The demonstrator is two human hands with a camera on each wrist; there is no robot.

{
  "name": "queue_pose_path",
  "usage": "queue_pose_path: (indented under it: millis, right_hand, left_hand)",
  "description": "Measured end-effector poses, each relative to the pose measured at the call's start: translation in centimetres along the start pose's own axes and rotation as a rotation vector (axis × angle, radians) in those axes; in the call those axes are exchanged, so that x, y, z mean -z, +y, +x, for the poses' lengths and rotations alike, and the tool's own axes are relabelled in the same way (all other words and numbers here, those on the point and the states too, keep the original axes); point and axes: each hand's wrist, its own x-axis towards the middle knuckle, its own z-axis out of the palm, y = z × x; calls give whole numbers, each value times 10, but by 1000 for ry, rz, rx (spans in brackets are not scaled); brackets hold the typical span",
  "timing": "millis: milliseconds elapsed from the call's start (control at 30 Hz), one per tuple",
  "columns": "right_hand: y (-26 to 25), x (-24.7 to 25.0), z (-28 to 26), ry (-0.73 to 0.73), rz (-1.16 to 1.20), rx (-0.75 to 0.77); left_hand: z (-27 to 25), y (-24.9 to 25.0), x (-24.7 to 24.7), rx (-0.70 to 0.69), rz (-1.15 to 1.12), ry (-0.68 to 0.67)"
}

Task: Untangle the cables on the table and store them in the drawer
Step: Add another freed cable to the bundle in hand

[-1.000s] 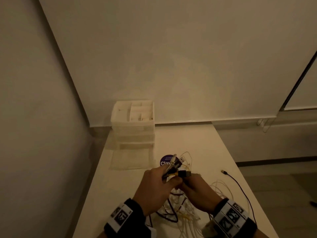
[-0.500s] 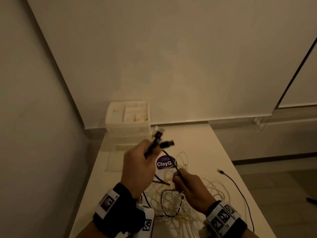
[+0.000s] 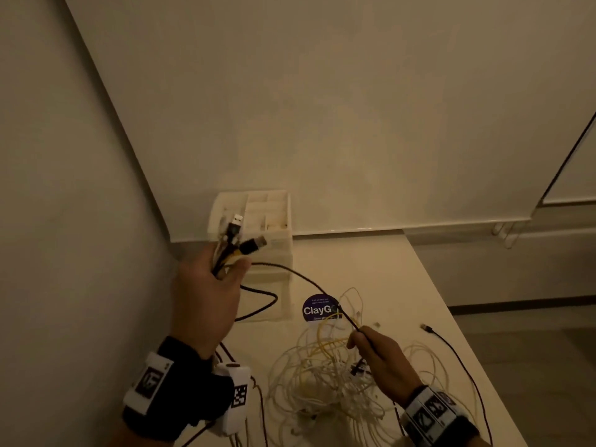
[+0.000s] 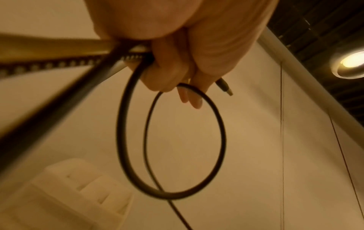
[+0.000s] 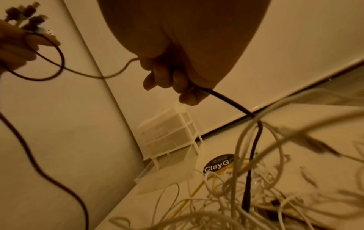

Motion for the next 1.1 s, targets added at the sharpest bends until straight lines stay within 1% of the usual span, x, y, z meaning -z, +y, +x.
queue_pose_path:
  millis: [100, 200, 267, 333, 433, 533, 600, 700, 767, 833, 967, 1033, 1100]
  right_hand:
    - [1, 6, 5, -8, -15, 22]
    - [-14, 15, 10, 2, 39, 57]
    - [-31, 19, 14, -9, 123, 93]
    - [-48, 23, 18, -54, 212, 124]
    - [-70, 27, 24, -110, 327, 157]
    - [-85, 31, 32, -108, 461, 178]
    - [-87, 33, 34, -98, 453, 193]
    - [-78, 31, 34, -120, 404, 178]
    - [-62, 25, 31, -120, 358, 127]
    - [-40, 17, 29, -85, 319, 61]
    - [1, 4, 31, -15, 313, -84]
    - [9, 0, 34, 11, 234, -102]
    - [8, -2, 39, 24, 180, -99]
  left_hand:
    - [-17, 4, -14, -53, 17, -147]
    - [-29, 6, -29, -75, 25, -291]
    - [-35, 4, -38, -80, -35, -354]
    - [-39, 6, -48, -76, -72, -412]
    - [-42, 13, -61, -99, -90, -485]
    - [-42, 11, -75, -112, -54, -541]
    - [-43, 8, -79, -112, -28, -519]
    - [-39, 8, -76, -88, -83, -377]
    - [-29, 7, -69, -60, -137, -263]
    - [-17, 7, -60, -52, -159, -195]
    - [-3, 15, -36, -53, -236, -60]
    - [-2, 17, -29, -59, -245, -69]
    - [-5, 15, -27, -66, -205, -123]
